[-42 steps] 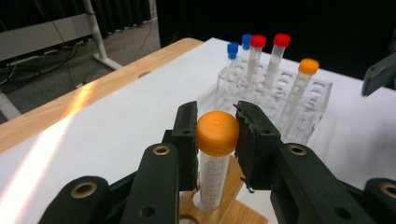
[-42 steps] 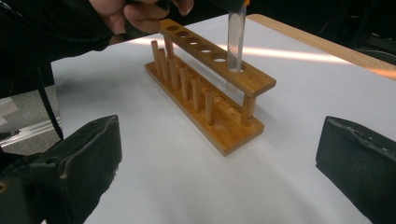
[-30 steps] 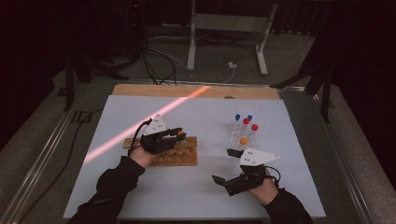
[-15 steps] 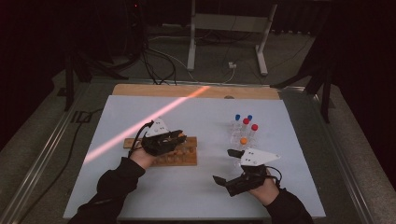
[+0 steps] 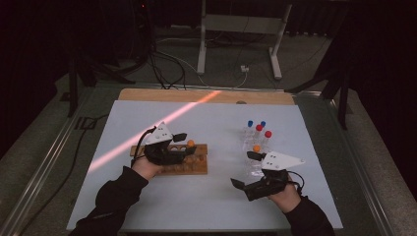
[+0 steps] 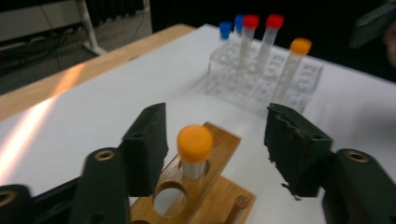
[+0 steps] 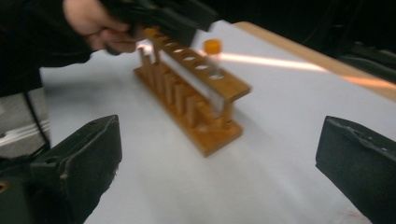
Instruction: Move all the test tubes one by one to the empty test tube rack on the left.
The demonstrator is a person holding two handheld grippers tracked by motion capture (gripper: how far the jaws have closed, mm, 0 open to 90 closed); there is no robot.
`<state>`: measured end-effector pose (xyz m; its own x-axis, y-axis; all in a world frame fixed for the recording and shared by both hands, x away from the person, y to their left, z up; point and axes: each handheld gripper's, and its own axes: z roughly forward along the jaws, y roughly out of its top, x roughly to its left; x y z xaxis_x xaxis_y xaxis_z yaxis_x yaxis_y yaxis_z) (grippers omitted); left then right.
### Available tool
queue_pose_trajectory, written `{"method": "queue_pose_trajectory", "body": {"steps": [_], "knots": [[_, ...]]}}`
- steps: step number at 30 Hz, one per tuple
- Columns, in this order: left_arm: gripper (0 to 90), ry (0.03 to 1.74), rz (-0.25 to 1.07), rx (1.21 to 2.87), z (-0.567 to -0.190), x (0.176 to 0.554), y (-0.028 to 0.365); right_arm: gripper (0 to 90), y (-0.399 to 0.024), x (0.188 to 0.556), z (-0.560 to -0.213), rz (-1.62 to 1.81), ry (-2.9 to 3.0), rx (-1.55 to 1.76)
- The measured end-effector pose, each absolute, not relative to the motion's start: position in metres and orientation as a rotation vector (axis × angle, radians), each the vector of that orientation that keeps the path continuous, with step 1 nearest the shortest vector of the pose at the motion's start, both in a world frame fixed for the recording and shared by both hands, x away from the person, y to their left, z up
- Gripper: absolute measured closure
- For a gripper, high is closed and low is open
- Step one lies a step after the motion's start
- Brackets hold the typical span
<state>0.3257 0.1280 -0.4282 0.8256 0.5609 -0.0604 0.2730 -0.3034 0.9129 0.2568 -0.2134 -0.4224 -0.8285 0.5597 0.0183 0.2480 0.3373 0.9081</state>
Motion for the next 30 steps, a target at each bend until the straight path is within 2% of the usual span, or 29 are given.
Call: {"method": "queue_pose_trajectory", "body": {"steps": [3,5,6,10,24,27,29,30], "knots": [[26.9,0.618,0.304,1.873,-0.423,0.319,0.132,0.2,-0.223,0.26,-0.417,1.496,2.27,0.744],[15.9,0.623,0.286,1.872,-0.42,0.315,0.134,0.2,-0.233,0.263,-0.413,1.462,2.229,0.766],[15.9,0.613,0.27,1.874,-0.419,0.313,0.135,0.2,-0.233,0.263,-0.413,1.462,2.229,0.766],[2.5,0.579,0.221,1.884,-0.418,0.305,0.138,0.3,-0.247,0.269,-0.411,1.424,2.183,0.837],[0.5,0.538,0.177,1.901,-0.426,0.291,0.142,0.3,-0.256,0.29,-0.44,1.284,2.17,0.986],[0.5,0.532,0.177,1.902,-0.426,0.29,0.141,7.9,-0.256,0.292,-0.446,1.261,2.18,0.997],[0.5,0.525,0.175,1.899,-0.426,0.29,0.141,20.4,-0.257,0.293,-0.45,1.25,2.193,0.997],[0.5,0.522,0.176,1.899,-0.426,0.29,0.141,20.8,-0.257,0.294,-0.451,1.245,2.197,0.996]]}}
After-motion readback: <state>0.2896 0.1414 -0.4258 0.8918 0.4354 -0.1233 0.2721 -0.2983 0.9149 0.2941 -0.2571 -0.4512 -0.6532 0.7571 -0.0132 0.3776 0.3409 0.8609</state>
